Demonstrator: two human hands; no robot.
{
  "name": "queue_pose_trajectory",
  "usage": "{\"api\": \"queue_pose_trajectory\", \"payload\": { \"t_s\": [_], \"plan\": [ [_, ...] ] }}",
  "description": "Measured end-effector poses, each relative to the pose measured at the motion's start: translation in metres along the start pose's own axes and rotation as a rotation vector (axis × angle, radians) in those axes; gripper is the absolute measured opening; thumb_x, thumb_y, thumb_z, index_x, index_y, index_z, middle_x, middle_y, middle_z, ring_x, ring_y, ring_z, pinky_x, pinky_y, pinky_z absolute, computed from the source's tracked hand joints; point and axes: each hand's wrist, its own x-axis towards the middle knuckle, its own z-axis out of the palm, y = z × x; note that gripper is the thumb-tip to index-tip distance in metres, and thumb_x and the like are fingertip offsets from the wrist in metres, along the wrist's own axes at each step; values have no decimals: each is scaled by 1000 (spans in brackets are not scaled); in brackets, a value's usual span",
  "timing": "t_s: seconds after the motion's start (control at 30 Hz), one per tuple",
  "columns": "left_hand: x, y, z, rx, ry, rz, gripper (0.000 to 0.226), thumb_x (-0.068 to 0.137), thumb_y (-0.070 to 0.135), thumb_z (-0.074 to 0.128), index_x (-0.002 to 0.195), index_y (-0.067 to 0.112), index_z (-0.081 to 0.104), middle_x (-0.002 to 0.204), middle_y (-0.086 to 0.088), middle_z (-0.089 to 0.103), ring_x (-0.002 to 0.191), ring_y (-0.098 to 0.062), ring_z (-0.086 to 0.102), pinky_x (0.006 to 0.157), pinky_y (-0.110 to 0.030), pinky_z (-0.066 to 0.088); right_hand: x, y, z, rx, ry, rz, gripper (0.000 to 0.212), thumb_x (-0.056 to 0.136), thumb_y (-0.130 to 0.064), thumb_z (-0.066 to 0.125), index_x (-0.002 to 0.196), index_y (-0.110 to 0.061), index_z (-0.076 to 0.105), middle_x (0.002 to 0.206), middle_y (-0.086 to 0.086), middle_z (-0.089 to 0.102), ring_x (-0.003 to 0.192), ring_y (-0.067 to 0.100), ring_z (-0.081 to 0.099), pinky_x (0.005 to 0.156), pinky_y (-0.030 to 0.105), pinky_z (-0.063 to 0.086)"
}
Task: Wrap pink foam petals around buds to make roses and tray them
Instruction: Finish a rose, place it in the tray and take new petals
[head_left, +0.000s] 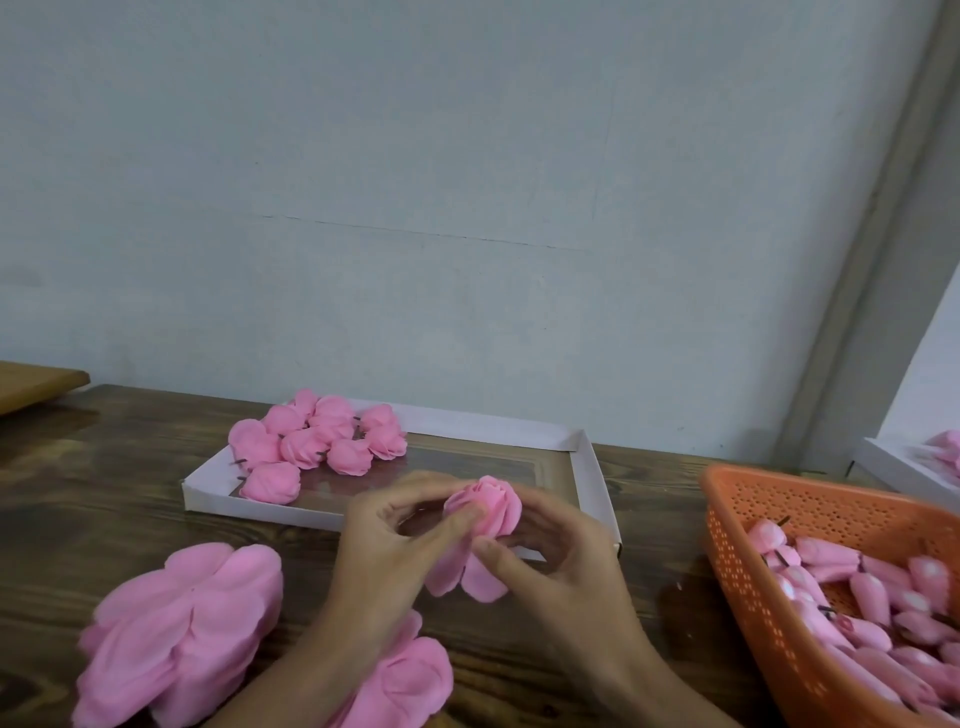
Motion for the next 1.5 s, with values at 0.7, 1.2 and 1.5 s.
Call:
{"api": "queue_pose_trajectory", "payload": {
  "t_s": [0.7, 1.2, 1.5],
  "plan": [
    [9, -17, -10, -162, -53, -456, 42, 64, 33, 97, 99, 14, 84, 102, -16, 80, 97, -32, 76, 83, -33, 62, 7, 6, -20, 304, 23, 146, 37, 81, -19, 87, 116, -20, 78, 118, 8, 78, 114, 27, 73, 95, 36, 60],
    [-4, -2, 8, -71, 113, -113, 21, 87, 25, 70, 90, 11, 84, 84, -10, 80, 80, -18, 76, 67, -21, 59, 5, -2, -15, 118, -72, 121, 30, 83, -25, 86, 112, -30, 78, 114, -2, 79, 108, 23, 75, 86, 37, 64],
    [2, 5, 7, -248, 139, -256, 26, 81, 31, 71, 102, 20, 82, 78, -15, 71, 75, -35, 64, 71, -44, 54, 2, -8, -9, 283, -152, 178, 24, 88, 1, 76, 111, -7, 76, 109, 11, 79, 104, 25, 76, 88, 29, 59]
  ]
}}
